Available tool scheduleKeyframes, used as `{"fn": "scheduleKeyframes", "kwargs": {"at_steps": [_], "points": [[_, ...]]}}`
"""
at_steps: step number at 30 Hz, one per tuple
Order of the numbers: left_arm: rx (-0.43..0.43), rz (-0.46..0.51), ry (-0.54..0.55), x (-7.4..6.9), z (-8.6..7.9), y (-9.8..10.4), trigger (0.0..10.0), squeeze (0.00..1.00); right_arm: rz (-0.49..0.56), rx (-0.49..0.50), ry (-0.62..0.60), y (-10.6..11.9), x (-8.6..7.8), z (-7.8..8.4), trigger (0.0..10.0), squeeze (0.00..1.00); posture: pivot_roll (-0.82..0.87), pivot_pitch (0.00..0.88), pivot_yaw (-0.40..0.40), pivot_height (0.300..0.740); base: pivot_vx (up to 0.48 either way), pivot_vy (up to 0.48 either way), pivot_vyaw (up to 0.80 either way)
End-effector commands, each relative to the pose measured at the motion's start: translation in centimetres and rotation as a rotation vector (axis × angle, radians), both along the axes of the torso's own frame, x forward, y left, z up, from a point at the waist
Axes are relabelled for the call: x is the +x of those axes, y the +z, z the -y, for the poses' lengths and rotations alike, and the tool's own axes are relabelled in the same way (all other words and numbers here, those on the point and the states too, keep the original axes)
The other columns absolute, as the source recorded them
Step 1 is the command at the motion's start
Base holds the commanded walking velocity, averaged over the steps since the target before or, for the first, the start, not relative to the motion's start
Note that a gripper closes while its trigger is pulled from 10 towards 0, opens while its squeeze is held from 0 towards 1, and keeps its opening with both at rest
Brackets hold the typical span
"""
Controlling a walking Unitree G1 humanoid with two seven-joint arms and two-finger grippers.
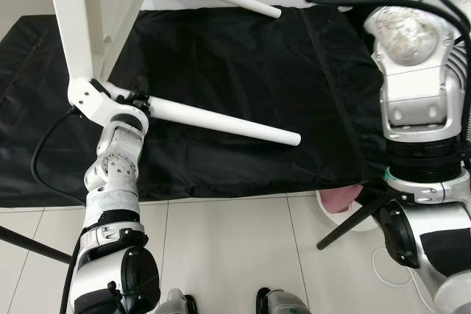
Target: Building children table
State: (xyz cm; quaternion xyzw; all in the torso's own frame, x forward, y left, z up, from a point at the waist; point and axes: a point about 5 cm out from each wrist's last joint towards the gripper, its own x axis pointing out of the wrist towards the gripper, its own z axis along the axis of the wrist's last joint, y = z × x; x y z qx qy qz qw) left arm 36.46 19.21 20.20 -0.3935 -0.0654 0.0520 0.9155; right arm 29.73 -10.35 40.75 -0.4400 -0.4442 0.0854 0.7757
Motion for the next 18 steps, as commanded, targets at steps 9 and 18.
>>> {"fn": "scheduleKeyframes", "kwargs": {"at_steps": [9,18], "points": [[0.212,0.116,0.050,-1.4,-3.2,5.2,0.0,0.00,0.041,0.196,0.053,2.2,-0.9,2.2,10.0,0.00,-0.12,0.152,0.122,0.740,0.000,0.000,0.00],[0.321,0.284,0.063,-2.8,-4.3,11.2,0.0,0.00,0.107,0.267,0.016,3.3,-1.7,3.9,10.0,0.00,-0.10,0.166,0.111,0.740,0.000,0.000,0.00]]}}
